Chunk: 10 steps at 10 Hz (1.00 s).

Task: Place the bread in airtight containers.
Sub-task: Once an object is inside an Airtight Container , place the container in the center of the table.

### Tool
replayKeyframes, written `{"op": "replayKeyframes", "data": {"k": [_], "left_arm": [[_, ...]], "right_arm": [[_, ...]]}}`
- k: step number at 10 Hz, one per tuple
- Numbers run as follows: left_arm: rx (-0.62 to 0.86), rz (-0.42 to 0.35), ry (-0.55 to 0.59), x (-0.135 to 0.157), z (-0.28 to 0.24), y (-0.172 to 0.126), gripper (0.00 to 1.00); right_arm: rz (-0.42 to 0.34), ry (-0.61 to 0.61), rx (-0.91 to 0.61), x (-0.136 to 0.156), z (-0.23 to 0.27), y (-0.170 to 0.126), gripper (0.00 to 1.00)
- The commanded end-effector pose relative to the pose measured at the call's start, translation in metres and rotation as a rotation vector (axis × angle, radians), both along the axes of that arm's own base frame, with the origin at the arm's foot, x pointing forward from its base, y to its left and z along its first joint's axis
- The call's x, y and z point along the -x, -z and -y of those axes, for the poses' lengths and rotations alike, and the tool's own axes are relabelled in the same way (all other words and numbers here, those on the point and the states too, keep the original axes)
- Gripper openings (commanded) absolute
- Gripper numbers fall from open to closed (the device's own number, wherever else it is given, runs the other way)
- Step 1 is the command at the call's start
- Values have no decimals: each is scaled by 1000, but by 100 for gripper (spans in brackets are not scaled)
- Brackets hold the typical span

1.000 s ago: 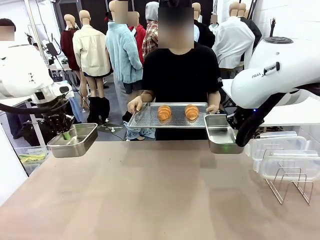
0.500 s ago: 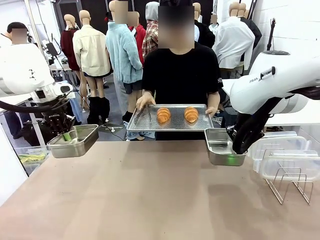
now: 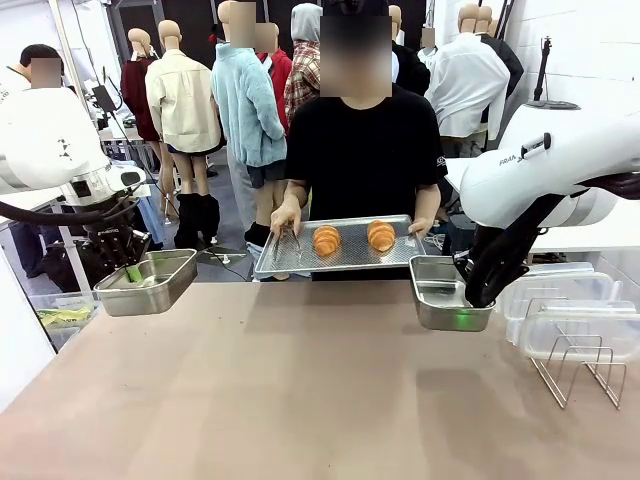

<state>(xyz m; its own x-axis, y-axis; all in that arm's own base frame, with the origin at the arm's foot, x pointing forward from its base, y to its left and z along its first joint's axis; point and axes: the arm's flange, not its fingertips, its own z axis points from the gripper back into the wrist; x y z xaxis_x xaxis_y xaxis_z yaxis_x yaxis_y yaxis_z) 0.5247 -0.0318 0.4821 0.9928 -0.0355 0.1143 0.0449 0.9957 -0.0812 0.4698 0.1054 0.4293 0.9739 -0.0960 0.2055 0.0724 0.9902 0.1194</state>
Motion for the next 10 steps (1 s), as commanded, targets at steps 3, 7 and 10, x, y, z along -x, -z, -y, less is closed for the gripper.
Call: {"op": "replayKeyframes", "data": {"k": [3, 7, 10], "left_arm": [[-4, 10, -1, -1, -1, -3, 0], [-4, 10, -1, -1, -1, -3, 0], [-4, 10, -1, -1, -1, -3, 0]], "right_arm": [[9, 1, 6, 0, -1, -4, 0], [9, 1, 6, 0, -1, -4, 0], [9, 1, 6, 0, -1, -4, 0]]}}
